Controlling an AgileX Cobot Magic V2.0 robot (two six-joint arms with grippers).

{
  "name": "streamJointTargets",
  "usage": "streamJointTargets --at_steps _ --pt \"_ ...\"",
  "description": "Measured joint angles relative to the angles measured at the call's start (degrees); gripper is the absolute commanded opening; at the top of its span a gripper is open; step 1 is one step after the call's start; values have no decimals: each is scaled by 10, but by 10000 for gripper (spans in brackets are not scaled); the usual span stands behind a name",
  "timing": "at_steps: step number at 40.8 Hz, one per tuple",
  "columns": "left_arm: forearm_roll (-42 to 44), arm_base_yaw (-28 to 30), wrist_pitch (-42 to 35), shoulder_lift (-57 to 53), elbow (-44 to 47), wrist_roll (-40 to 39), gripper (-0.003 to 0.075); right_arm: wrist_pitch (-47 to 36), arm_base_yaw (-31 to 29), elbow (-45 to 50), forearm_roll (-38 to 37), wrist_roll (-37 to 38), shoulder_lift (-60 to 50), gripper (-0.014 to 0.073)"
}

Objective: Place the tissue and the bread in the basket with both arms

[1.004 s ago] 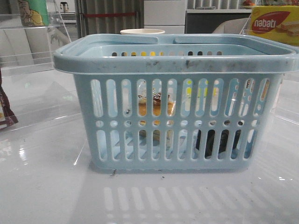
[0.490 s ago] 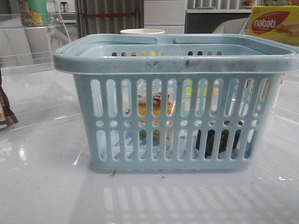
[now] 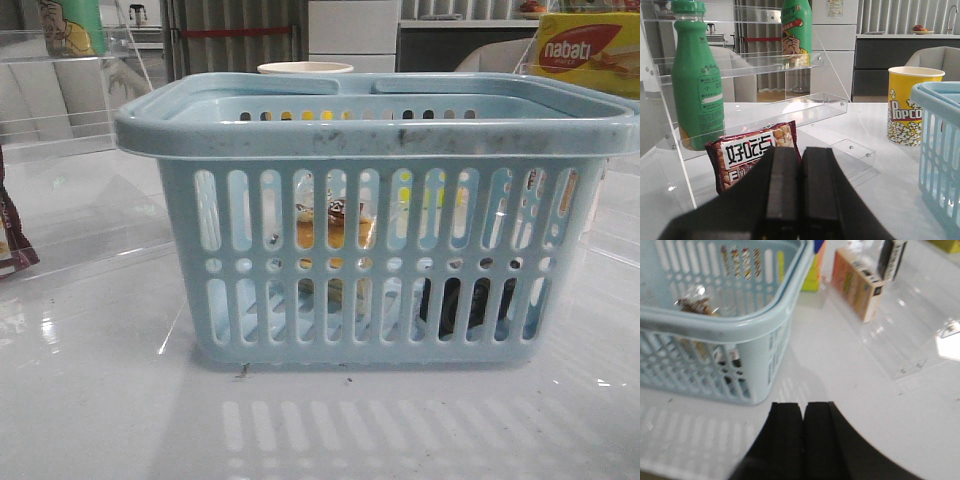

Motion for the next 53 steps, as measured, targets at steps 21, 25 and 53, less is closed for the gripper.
streamJointTargets --at_steps 21,25,53 --pt "0 0 -1 0 0 0 92 -298 -106 231 0 0 -130 56" --pt "0 0 -1 0 0 0 92 -311 -106 231 0 0 -130 56" --pt "0 0 -1 0 0 0 92 -313 -69 231 0 0 -130 56"
